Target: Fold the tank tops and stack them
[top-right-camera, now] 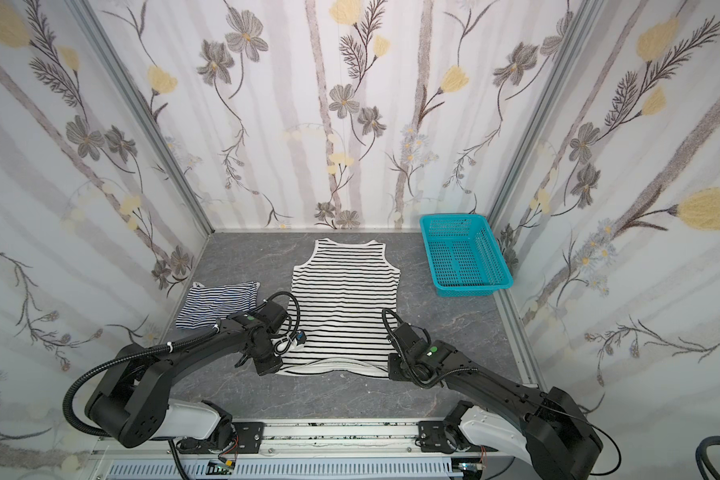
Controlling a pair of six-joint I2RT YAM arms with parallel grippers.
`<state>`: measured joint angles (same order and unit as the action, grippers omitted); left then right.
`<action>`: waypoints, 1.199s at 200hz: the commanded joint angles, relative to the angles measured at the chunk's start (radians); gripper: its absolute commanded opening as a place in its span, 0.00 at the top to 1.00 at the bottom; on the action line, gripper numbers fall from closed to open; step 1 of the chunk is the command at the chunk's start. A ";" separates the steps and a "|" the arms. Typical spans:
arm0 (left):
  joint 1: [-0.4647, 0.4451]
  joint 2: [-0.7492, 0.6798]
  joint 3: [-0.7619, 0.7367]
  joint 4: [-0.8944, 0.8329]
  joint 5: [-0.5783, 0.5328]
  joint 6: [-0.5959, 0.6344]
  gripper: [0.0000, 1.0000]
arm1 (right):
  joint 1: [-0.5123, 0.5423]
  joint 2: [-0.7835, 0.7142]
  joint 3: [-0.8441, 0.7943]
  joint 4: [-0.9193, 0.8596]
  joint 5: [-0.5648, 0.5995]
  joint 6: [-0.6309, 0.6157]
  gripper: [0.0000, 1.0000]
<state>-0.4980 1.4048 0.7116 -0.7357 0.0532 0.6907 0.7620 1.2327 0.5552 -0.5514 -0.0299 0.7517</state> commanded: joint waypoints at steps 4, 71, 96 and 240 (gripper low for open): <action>0.009 -0.019 0.027 -0.005 -0.025 0.028 0.56 | 0.001 0.003 0.054 0.024 0.026 0.041 0.70; 0.031 0.088 0.225 0.021 0.089 -0.037 0.54 | 0.016 0.188 0.060 0.231 -0.035 0.074 0.69; 0.030 0.162 0.240 0.027 0.093 -0.048 0.56 | 0.039 0.186 0.053 0.196 -0.021 0.075 0.69; 0.032 0.086 0.037 0.051 -0.061 0.005 0.55 | -0.082 0.190 -0.046 0.072 0.062 0.146 0.65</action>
<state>-0.4683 1.4982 0.7628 -0.6765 0.0555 0.6765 0.7341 1.4494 0.5205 -0.3088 -0.0673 0.8825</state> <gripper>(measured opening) 0.453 0.344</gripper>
